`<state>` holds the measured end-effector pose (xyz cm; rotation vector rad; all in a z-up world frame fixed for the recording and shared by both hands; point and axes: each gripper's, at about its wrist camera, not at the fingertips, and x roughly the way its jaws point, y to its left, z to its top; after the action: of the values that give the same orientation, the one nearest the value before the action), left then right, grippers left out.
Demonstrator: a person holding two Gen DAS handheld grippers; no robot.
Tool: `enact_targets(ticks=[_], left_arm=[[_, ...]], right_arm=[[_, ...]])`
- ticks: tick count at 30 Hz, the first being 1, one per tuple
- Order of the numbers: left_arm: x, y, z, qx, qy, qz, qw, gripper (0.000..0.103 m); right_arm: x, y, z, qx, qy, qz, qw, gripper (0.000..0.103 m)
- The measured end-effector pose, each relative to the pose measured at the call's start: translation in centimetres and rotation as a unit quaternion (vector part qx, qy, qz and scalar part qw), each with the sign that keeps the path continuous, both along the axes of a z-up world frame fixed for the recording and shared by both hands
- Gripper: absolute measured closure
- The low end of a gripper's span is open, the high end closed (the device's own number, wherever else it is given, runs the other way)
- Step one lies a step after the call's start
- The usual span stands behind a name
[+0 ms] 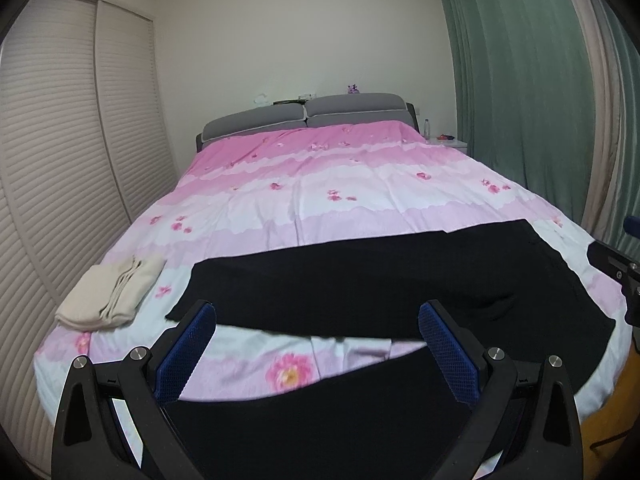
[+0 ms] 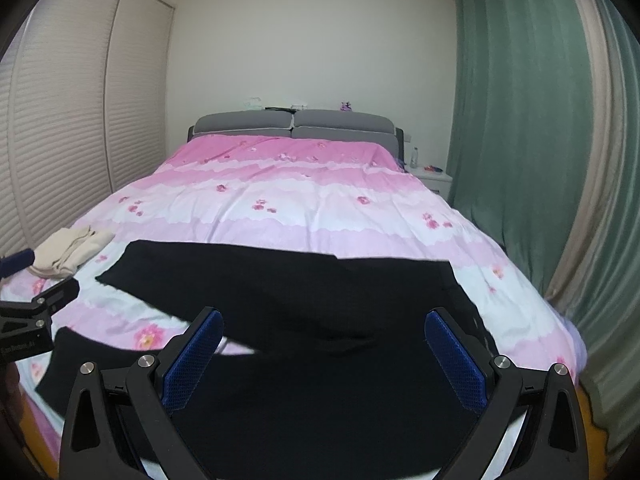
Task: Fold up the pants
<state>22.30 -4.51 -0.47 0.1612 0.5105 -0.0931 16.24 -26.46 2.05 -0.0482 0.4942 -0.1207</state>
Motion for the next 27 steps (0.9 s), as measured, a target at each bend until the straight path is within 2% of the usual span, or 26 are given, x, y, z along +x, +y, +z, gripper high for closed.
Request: enact_targets(ticks=[4,8,11,16,19,22,23,24,27], left_arm=[[4.3,0.6,-1.2,0.018,-0.006,-0.001,0.9998,0.0],[9.3,3.3,-2.7,0.026,0.005,0.014,0.9995,0.0],[12.9,6.9,-4.2,0.035,0.009,0.053,0.998,0.0],[17.8,13.3,-6.8,0.017,0.028,0.101,0.9944,0.0],[20.6,17.0,-8.8,0.015,0.038,0.122,0.9917,0.0],[23.3,20.4,-10.6,0.012,0.049,0.135,0.9896,0.0],[24.3,21.6,-11.3,0.007,0.053,0.141,0.9886,0.0],[25.0,22.4,-11.7,0.003,0.056,0.146,0.9877,0.0],[27.5,24.7,-12.8,-0.011,0.066,0.154,0.9858,0.0]], right_arm=[[4.0,0.6,-0.2,-0.018,-0.007,0.024,1.0,0.001],[9.7,2.0,-0.7,-0.02,-0.007,0.068,0.997,0.001],[15.1,4.2,-1.8,0.002,0.011,0.132,0.991,0.001],[24.3,9.4,-4.4,0.011,0.043,0.223,0.974,0.001],[29.3,13.5,-6.2,0.019,0.066,0.291,0.954,0.001],[34.2,17.8,-8.4,0.019,0.093,0.356,0.93,0.001],[35.6,19.1,-9.3,0.019,0.103,0.377,0.92,0.005],[37.6,20.7,-10.4,0.019,0.114,0.402,0.908,0.015],[41.8,23.8,-12.8,0.027,0.152,0.428,0.89,0.029]])
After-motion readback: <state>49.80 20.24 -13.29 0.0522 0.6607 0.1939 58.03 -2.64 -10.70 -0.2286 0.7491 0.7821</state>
